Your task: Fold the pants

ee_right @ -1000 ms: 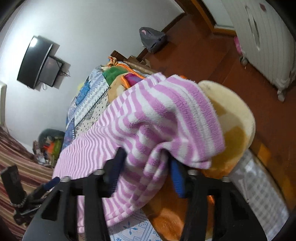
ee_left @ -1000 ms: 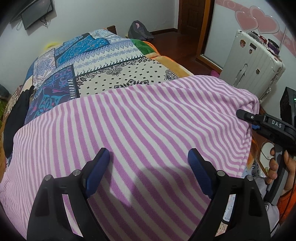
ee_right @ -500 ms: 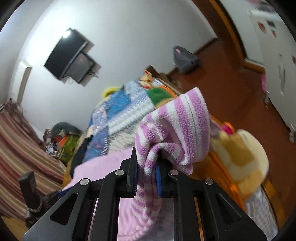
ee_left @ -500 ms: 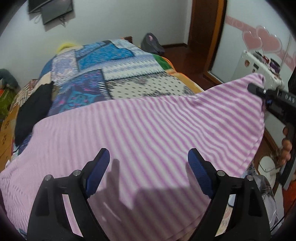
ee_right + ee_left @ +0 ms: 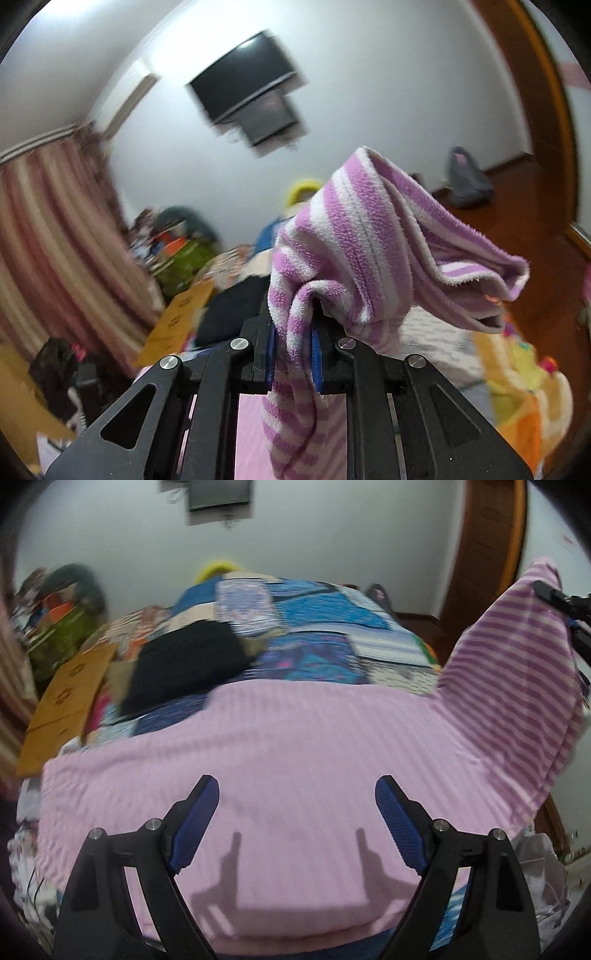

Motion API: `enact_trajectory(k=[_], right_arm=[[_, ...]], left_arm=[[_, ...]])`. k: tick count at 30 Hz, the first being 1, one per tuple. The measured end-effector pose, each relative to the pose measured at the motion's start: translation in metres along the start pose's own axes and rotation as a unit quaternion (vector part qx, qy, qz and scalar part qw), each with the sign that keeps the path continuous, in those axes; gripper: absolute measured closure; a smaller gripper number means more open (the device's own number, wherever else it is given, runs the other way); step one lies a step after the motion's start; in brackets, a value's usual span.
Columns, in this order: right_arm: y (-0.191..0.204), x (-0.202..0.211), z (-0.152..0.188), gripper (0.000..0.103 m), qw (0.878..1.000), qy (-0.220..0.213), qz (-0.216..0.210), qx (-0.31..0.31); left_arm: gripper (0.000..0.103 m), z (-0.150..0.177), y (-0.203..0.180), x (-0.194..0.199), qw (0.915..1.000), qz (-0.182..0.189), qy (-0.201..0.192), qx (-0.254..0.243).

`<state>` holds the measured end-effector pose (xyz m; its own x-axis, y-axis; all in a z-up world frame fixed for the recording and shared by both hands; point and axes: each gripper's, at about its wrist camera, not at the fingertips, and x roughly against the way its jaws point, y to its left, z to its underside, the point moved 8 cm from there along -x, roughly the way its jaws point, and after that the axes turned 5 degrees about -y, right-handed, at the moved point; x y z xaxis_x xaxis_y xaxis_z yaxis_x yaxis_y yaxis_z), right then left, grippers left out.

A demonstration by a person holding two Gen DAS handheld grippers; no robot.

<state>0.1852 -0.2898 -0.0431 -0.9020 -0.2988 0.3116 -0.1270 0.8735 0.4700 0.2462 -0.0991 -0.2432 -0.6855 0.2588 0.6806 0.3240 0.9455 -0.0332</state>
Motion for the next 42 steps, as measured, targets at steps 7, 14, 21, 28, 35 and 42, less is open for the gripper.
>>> enact_trajectory(k=[7, 14, 21, 28, 35, 42], right_arm=[[0.113, -0.066, 0.08, 0.09, 0.984, 0.118, -0.095, 0.093], [0.142, -0.125, 0.241, 0.088, 0.934, 0.304, -0.11, 0.149], [0.143, -0.116, 0.234, 0.07, 0.927, 0.329, -0.117, 0.135], [0.127, -0.093, 0.193, 0.062, 0.935, 0.295, -0.11, 0.162], [0.068, -0.097, 0.171, 0.062, 0.948, 0.259, -0.027, 0.183], [0.045, -0.09, 0.194, 0.062, 0.949, 0.277, -0.022, 0.15]], left_arm=[[0.015, 0.021, 0.083, 0.025, 0.9973, -0.052, -0.005, 0.052], [0.015, 0.055, 0.127, 0.034, 0.993, -0.074, 0.014, 0.091], [0.015, 0.052, 0.129, 0.029, 0.993, -0.073, 0.015, 0.092], [0.015, 0.022, 0.116, 0.026, 0.9934, -0.048, -0.005, 0.104], [0.015, -0.013, 0.088, -0.001, 0.995, -0.004, 0.006, 0.1], [0.015, -0.035, 0.044, -0.056, 0.9982, 0.01, 0.047, 0.036]])
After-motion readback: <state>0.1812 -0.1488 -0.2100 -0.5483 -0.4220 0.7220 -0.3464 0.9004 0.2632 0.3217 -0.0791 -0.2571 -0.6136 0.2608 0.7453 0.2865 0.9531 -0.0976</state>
